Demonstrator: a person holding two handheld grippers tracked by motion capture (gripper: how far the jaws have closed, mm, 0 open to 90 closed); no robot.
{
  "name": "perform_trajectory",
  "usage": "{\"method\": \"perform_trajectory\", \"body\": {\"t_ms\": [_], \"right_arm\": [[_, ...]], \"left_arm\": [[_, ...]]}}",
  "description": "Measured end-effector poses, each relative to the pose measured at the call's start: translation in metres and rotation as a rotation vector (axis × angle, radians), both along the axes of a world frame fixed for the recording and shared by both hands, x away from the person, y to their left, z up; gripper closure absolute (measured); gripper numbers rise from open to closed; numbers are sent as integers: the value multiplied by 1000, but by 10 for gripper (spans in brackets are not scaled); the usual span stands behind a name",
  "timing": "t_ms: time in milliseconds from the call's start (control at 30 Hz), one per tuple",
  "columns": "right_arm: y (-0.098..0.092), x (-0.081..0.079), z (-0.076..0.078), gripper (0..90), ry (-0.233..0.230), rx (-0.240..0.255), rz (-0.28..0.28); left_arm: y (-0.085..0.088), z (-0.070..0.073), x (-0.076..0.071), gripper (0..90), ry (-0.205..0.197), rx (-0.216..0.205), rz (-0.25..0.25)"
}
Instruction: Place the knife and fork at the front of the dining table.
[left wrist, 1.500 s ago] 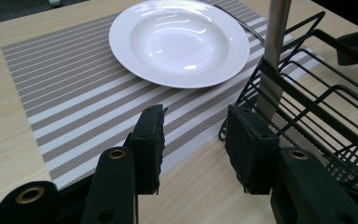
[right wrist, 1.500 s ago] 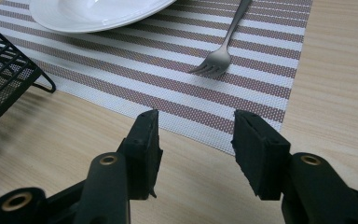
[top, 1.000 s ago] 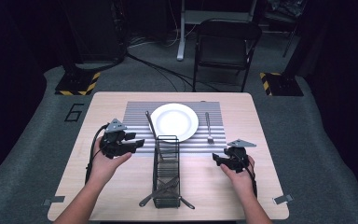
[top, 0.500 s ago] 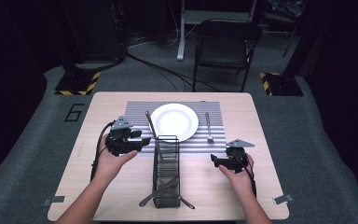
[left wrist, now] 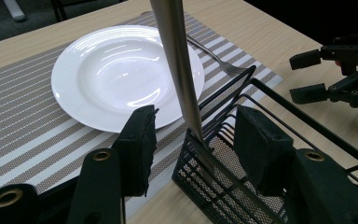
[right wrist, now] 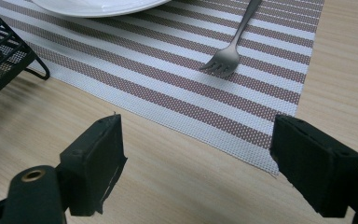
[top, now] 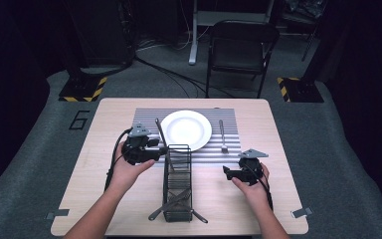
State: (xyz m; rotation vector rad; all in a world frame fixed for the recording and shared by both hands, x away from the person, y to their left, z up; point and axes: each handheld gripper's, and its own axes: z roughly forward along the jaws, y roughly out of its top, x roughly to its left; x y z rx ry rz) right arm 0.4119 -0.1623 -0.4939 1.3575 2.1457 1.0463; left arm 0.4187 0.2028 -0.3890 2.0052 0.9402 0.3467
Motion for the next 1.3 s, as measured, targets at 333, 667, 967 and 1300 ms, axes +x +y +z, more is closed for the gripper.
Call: {"method": "perform_trajectory", "body": {"t_ms": [333, 667, 967, 1300], "right_arm": [[0, 0, 0, 169, 0, -10, 7], [0, 0, -1, 174, 7, -6, 3], [-1, 1, -1, 182, 7, -12, 1], [-2, 1, -2, 187, 16, -11, 0]], "left_arm": [[-6, -4, 7, 497, 15, 3, -2], [-11, -8, 12, 541, 3, 11, -2], [-15, -10, 15, 610, 5, 12, -14], [-16, -11, 11, 714, -12, -2, -32]]}}
